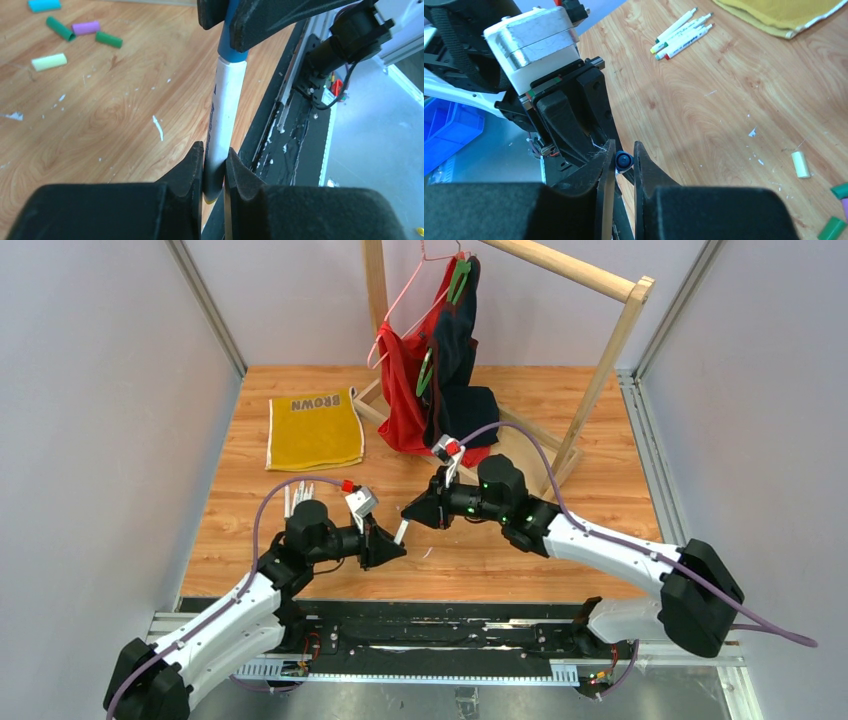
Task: Insert the pens into the pen caps
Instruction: Press the pen cap onto the pen.
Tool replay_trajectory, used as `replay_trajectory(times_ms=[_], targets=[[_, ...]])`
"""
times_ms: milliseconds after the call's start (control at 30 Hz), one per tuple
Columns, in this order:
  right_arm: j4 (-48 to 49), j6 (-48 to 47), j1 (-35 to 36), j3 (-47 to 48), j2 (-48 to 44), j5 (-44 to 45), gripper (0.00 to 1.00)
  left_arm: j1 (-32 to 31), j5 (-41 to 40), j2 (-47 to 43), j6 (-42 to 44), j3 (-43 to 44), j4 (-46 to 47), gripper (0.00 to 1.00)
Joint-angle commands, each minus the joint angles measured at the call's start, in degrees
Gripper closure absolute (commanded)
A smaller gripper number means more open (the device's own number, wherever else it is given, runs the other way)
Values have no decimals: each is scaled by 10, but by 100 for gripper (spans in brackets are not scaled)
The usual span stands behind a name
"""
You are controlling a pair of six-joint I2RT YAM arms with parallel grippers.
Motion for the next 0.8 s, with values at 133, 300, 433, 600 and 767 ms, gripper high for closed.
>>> replay_trajectory(times_ms=[133, 300, 433, 600, 767], targets=[[-202, -26, 79, -70, 8, -136, 99, 22, -87, -45, -94, 34, 337, 100], [-226, -37, 90, -74, 9, -134, 99, 22, -70, -53, -103, 45, 345, 100], [-262, -37, 94, -60, 29, -125, 100, 22, -81, -49, -79, 46, 327, 100], [-289, -12, 97, -40, 49, -109, 100, 22, -106, -36, -65, 52, 310, 100], [-302, 15, 102, -28, 61, -103, 99, 22, -122, -28, -45, 69, 265, 100]])
